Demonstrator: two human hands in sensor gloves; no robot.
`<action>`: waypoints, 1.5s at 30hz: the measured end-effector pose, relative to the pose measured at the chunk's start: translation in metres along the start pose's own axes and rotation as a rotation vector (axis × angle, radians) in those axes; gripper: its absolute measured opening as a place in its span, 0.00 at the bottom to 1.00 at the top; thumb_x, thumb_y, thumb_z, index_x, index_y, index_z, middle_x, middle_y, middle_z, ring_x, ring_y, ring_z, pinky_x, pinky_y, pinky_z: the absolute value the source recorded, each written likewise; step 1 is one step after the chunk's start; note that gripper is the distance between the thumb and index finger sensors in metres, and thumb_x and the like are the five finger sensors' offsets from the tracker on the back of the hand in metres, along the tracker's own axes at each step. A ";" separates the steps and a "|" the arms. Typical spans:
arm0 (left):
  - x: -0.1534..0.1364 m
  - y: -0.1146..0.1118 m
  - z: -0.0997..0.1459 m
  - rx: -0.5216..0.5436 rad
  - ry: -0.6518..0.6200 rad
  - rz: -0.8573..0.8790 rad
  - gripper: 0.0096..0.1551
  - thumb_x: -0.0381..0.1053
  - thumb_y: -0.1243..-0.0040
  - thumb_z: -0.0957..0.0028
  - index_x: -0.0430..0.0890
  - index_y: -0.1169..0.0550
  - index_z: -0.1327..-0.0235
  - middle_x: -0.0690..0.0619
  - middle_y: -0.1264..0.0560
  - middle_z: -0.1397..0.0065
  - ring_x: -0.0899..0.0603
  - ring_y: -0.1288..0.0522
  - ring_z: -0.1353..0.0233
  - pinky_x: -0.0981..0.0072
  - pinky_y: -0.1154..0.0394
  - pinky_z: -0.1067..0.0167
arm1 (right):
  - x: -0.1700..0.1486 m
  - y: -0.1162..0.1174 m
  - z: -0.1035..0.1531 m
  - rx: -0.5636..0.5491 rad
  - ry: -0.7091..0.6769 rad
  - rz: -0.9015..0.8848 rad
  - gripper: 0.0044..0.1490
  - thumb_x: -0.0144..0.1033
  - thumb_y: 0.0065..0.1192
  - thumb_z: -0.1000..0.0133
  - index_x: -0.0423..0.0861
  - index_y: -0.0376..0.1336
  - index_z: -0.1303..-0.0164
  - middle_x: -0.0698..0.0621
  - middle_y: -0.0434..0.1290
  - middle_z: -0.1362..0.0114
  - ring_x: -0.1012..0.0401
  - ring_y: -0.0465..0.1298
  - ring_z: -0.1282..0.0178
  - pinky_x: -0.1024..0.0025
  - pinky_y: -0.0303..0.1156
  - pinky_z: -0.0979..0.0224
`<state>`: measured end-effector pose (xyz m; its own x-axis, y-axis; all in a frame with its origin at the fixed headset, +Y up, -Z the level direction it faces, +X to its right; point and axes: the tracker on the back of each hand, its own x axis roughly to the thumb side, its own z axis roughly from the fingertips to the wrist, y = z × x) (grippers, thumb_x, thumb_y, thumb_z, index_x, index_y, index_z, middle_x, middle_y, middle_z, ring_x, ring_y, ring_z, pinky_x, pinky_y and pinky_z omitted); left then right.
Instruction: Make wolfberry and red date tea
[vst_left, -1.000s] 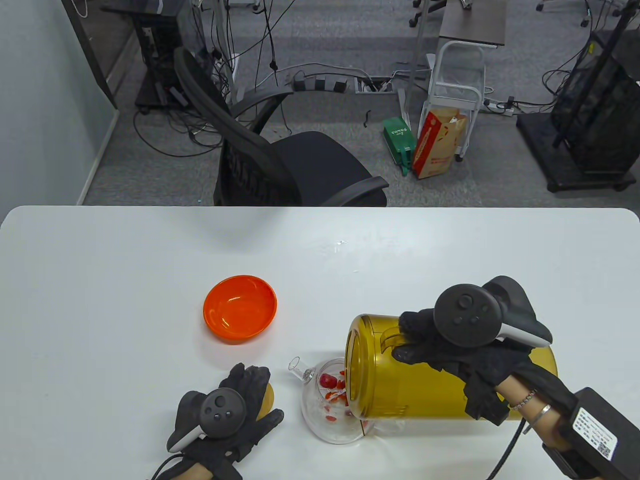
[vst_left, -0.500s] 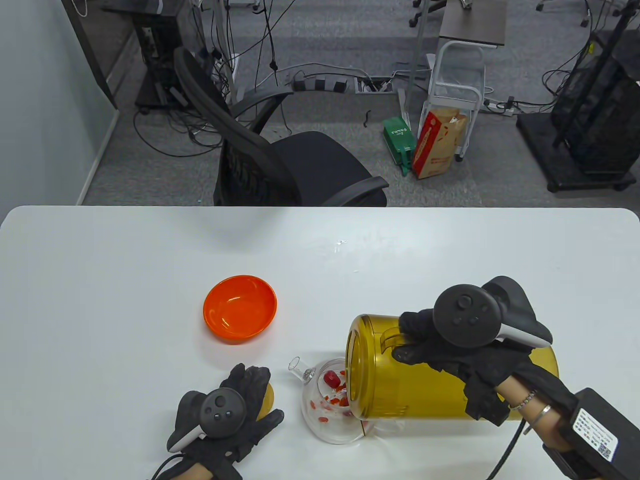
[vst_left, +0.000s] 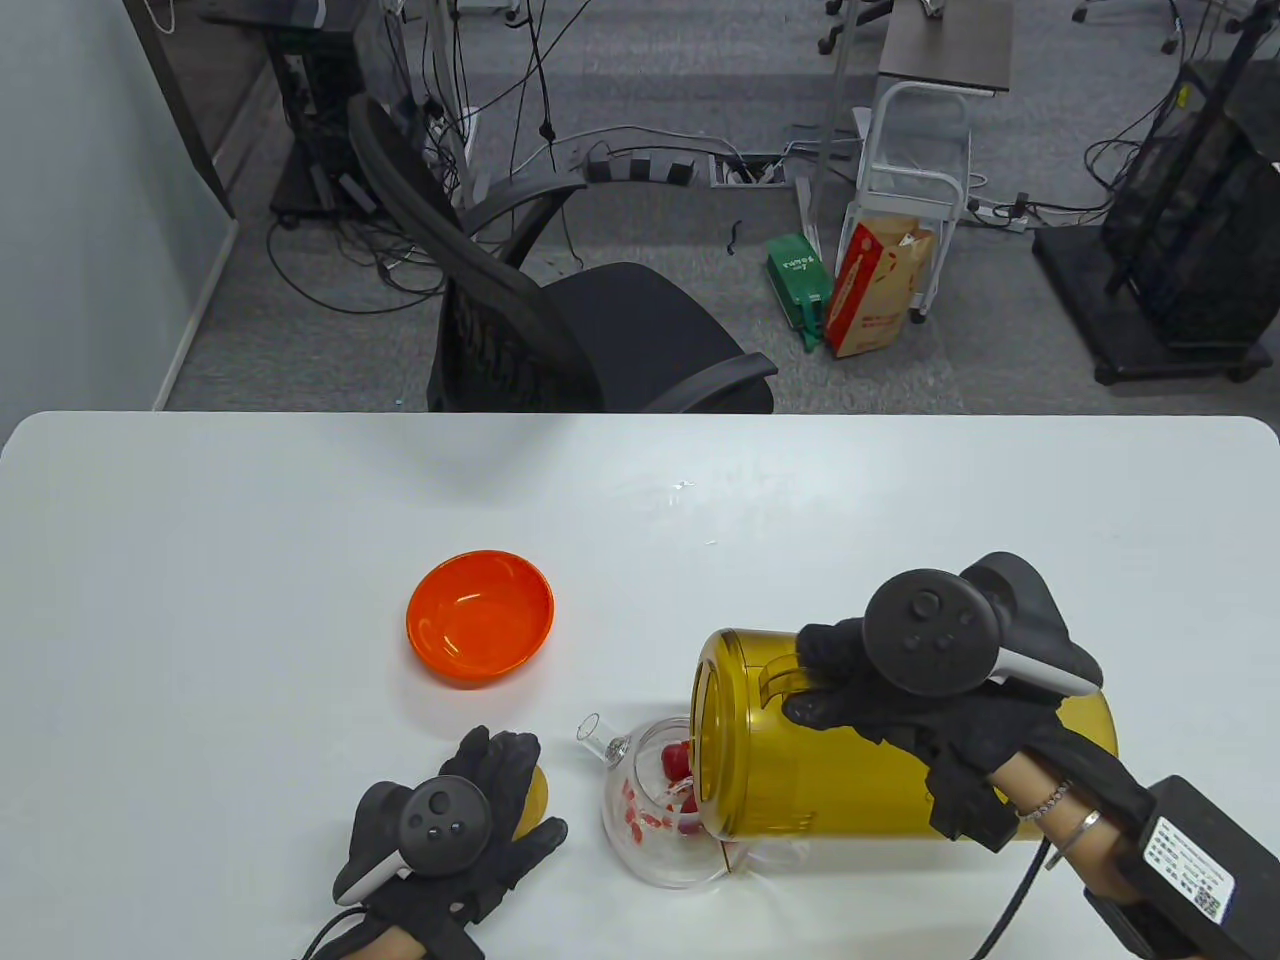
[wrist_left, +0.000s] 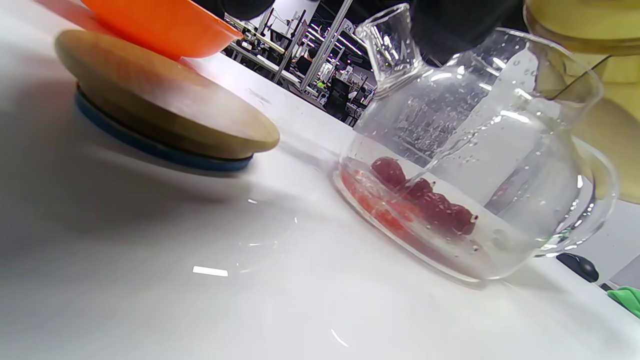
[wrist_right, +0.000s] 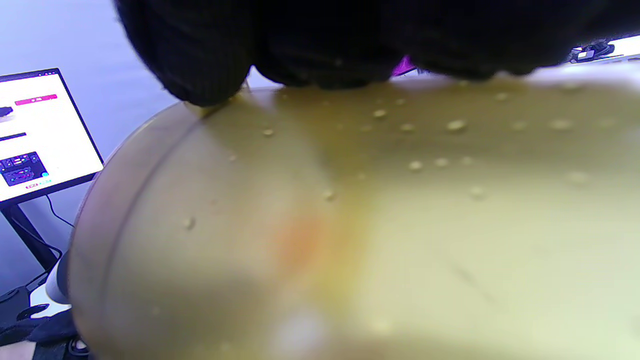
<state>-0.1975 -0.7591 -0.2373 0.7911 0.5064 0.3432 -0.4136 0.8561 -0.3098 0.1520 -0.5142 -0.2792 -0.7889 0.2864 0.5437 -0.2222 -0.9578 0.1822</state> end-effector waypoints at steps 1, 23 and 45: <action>0.000 0.000 0.000 -0.001 0.000 0.000 0.49 0.63 0.48 0.37 0.35 0.52 0.20 0.28 0.48 0.17 0.22 0.57 0.20 0.30 0.54 0.30 | 0.000 0.000 0.000 0.000 0.000 0.001 0.26 0.53 0.69 0.47 0.43 0.73 0.54 0.48 0.80 0.66 0.57 0.79 0.75 0.54 0.78 0.63; 0.001 0.000 0.000 -0.001 -0.005 -0.005 0.49 0.63 0.48 0.37 0.35 0.52 0.20 0.28 0.49 0.16 0.22 0.57 0.20 0.30 0.54 0.30 | 0.002 0.000 0.000 0.001 0.000 0.011 0.26 0.53 0.69 0.47 0.43 0.73 0.54 0.48 0.80 0.66 0.57 0.79 0.75 0.54 0.78 0.63; 0.001 -0.001 0.000 -0.003 -0.006 -0.005 0.49 0.63 0.48 0.37 0.35 0.51 0.20 0.28 0.48 0.16 0.22 0.57 0.20 0.30 0.54 0.30 | 0.003 0.000 0.001 0.000 0.003 0.015 0.26 0.53 0.69 0.47 0.43 0.73 0.54 0.47 0.80 0.66 0.57 0.79 0.75 0.54 0.78 0.63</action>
<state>-0.1965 -0.7593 -0.2368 0.7904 0.5025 0.3502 -0.4079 0.8584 -0.3111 0.1499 -0.5133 -0.2769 -0.7937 0.2720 0.5441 -0.2106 -0.9620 0.1738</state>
